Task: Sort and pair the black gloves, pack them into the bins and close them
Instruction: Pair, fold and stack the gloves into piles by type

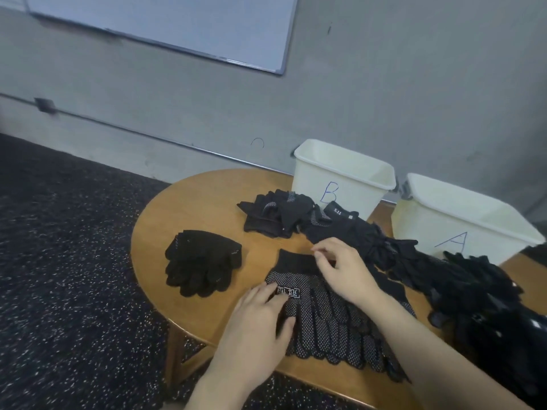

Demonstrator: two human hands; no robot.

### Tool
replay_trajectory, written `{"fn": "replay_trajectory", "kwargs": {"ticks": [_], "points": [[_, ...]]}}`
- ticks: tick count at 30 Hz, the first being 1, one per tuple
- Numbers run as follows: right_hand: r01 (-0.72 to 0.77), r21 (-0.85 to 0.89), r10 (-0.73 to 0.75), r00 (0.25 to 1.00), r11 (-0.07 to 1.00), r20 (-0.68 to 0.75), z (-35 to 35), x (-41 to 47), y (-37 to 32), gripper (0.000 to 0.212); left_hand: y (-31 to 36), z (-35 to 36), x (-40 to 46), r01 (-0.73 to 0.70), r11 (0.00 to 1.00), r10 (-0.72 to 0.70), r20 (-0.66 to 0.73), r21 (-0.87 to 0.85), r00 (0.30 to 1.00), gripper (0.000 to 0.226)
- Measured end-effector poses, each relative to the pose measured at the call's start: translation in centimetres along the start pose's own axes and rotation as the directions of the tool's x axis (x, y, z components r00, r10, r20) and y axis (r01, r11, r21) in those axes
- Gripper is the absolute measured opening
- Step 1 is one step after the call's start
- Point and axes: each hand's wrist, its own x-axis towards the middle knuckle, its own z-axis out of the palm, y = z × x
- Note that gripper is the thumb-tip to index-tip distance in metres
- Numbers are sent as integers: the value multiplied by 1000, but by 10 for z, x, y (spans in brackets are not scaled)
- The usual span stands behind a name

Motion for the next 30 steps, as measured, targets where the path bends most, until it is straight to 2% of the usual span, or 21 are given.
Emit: {"fn": "replay_trajectory", "kwargs": {"ticks": [6, 13, 19, 21, 24, 27, 30], "points": [[-167, -23, 164, 982, 986, -99, -28, 50, 16, 18, 1, -6, 6, 25, 995, -33, -80, -95, 996, 48], [-198, -207, 178, 978, 958, -112, -23, 88, 28, 24, 0, -2, 17, 54, 994, -65, -113, -99, 991, 50], [-245, -341, 218, 969, 908, -116, -8, 102, 30, 20, -1, 1, 23, 43, 996, -51, -113, -74, 992, 48], [-284, -267, 244, 954, 921, -174, -10, 104, 29, 22, -3, 1, 24, 36, 997, -44, -111, -71, 993, 48], [-329, 33, 322, 895, 944, -310, -23, 107, 26, 20, -6, 0, 23, 30, 996, -39, -105, -83, 994, 49], [-298, 304, 385, 877, 905, -289, -47, 106, 19, 21, -6, 0, 22, 21, 996, -30, -102, -89, 994, 47], [-241, 448, 390, 878, 861, -278, -73, 97, 7, 21, -6, 1, 20, 22, 995, -32, -102, -94, 994, 46]]}}
